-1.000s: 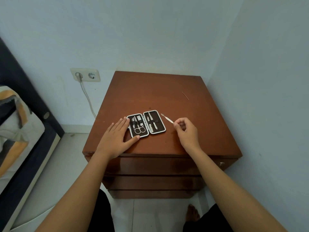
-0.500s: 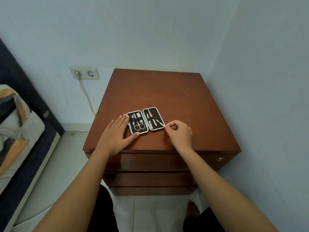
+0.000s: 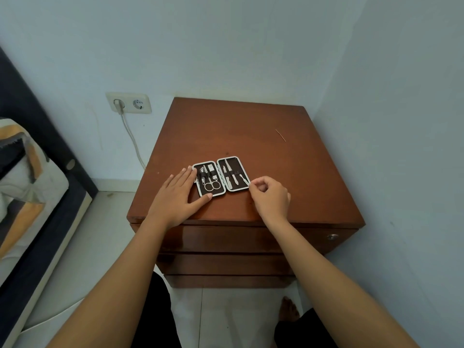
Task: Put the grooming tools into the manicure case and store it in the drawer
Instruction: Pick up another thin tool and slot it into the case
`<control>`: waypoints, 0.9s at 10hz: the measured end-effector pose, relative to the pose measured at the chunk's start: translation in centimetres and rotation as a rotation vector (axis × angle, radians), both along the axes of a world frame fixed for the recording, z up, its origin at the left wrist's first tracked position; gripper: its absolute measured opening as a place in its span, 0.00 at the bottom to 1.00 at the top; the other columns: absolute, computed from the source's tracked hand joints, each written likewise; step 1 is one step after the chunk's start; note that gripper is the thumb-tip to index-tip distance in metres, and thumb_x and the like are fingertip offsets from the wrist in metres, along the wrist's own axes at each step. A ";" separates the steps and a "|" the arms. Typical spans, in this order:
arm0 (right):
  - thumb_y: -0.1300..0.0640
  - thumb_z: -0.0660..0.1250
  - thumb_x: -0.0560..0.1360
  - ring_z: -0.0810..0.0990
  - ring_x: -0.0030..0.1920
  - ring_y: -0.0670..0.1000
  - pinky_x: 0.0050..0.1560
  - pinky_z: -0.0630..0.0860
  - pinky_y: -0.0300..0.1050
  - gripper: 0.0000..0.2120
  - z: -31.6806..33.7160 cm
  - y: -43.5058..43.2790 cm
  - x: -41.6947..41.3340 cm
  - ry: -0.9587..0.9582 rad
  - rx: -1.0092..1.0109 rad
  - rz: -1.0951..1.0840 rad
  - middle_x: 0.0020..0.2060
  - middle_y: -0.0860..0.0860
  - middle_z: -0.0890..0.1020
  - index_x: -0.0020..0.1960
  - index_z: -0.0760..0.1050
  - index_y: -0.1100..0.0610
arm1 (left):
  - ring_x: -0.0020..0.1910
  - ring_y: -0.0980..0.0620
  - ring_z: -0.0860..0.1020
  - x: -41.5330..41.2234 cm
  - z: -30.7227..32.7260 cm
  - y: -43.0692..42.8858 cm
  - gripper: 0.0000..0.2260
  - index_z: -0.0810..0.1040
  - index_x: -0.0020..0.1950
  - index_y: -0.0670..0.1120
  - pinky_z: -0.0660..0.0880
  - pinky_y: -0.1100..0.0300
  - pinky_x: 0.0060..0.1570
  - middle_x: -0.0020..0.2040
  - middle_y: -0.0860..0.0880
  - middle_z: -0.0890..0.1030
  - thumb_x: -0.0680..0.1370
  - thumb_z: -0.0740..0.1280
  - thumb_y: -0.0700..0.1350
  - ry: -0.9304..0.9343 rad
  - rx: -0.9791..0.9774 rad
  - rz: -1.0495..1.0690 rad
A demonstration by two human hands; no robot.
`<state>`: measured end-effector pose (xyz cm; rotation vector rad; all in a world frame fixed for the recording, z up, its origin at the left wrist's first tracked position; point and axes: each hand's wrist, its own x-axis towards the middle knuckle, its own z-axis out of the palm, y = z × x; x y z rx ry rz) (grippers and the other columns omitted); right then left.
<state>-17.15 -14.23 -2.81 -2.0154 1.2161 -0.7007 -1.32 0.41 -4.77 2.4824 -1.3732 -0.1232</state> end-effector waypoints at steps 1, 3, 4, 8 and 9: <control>0.52 0.63 0.75 0.74 0.37 0.46 0.49 0.61 0.43 0.07 -0.3 0.1 -0.2 0.025 -0.088 0.029 0.32 0.44 0.77 0.45 0.80 0.49 | 0.76 0.57 0.47 0.0 0.1 0.0 0.45 0.47 0.77 0.49 0.42 0.57 0.73 0.78 0.52 0.50 0.66 0.41 0.73 0.005 -0.001 0.001; 0.51 0.60 0.77 0.74 0.38 0.47 0.47 0.64 0.45 0.11 -0.7 0.3 -0.4 0.118 -0.266 0.115 0.35 0.44 0.77 0.53 0.80 0.48 | 0.76 0.56 0.47 0.0 0.1 0.0 0.45 0.47 0.77 0.49 0.43 0.56 0.74 0.78 0.51 0.50 0.66 0.41 0.73 0.007 0.001 -0.001; 0.49 0.58 0.78 0.76 0.42 0.51 0.47 0.68 0.48 0.16 -0.6 0.5 -0.4 0.253 -0.348 0.208 0.41 0.48 0.77 0.62 0.76 0.49 | 0.76 0.56 0.47 0.0 0.1 0.0 0.45 0.47 0.77 0.49 0.43 0.56 0.74 0.78 0.51 0.50 0.66 0.41 0.73 0.006 0.003 -0.001; 0.43 0.48 0.80 0.77 0.53 0.58 0.48 0.67 0.51 0.25 0.0 -0.2 0.6 0.620 -0.426 0.402 0.59 0.55 0.70 0.74 0.54 0.49 | 0.76 0.56 0.48 -0.1 0.2 0.0 0.45 0.48 0.77 0.49 0.43 0.57 0.74 0.78 0.51 0.50 0.66 0.42 0.73 0.013 -0.002 0.000; 0.44 0.52 0.79 0.78 0.49 0.56 0.47 0.70 0.50 0.25 0.0 -0.7 0.1 0.499 -0.409 0.430 0.55 0.53 0.73 0.74 0.54 0.49 | 0.76 0.56 0.47 0.0 0.2 0.0 0.45 0.48 0.77 0.49 0.42 0.57 0.73 0.78 0.51 0.50 0.67 0.42 0.73 0.012 -0.004 0.001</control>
